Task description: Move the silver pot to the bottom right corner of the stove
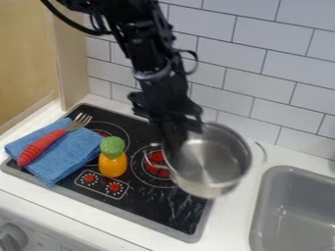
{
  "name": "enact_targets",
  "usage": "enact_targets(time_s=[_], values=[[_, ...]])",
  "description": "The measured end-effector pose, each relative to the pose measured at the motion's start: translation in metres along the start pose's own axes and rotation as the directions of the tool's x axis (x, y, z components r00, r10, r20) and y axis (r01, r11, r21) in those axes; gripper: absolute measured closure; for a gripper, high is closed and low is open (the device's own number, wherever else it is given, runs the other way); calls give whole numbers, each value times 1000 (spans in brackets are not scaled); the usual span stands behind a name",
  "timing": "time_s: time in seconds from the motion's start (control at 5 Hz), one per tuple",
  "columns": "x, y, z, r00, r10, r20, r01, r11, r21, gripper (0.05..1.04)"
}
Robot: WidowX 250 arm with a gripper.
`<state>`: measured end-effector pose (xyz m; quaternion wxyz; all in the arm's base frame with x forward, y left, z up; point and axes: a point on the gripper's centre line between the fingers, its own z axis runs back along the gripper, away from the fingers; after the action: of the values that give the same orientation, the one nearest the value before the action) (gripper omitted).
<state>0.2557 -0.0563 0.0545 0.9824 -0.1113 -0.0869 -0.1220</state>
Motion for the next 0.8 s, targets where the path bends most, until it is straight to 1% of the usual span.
enact_targets(time_s=[0.2,0.4,0.8], values=[[-8,-7,-7,1000,-10,-13,10,1000,11,1030],[-7,-15,-13,999,-31,-9,31,999,14,1030],[-9,-22,-33,998,-40,-42,41,999,31,1030]])
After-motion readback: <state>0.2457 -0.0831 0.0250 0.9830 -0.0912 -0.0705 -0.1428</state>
